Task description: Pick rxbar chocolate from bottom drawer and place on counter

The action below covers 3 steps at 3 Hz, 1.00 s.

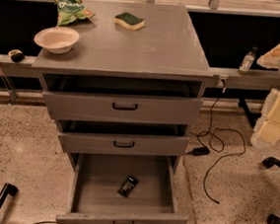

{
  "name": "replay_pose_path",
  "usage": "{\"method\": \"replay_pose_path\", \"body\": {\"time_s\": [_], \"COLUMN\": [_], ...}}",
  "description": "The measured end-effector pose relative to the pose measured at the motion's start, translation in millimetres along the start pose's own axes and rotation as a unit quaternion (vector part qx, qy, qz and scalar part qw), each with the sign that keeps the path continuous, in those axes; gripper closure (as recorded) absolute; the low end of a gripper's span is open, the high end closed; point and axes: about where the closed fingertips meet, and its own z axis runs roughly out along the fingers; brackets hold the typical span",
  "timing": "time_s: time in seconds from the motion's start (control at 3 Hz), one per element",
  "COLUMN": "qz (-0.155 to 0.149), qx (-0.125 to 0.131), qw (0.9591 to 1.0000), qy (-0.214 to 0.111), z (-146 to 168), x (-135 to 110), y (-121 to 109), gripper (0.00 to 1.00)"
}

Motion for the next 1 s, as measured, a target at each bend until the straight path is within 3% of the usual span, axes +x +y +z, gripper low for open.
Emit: {"method": "replay_pose_path", "body": {"time_s": [0.33, 0.67, 1.0], "qz": [0.0, 0.02, 0.059], "qx": [0.0, -0.015, -0.085], "qw": [1.0, 0.9988, 0.985], "qy": [0.0, -0.043, -0.138], "z": [0, 37, 131], "x": [0, -15, -39], "y": [0, -13, 3], "gripper": [0.0, 0.0, 0.0]}}
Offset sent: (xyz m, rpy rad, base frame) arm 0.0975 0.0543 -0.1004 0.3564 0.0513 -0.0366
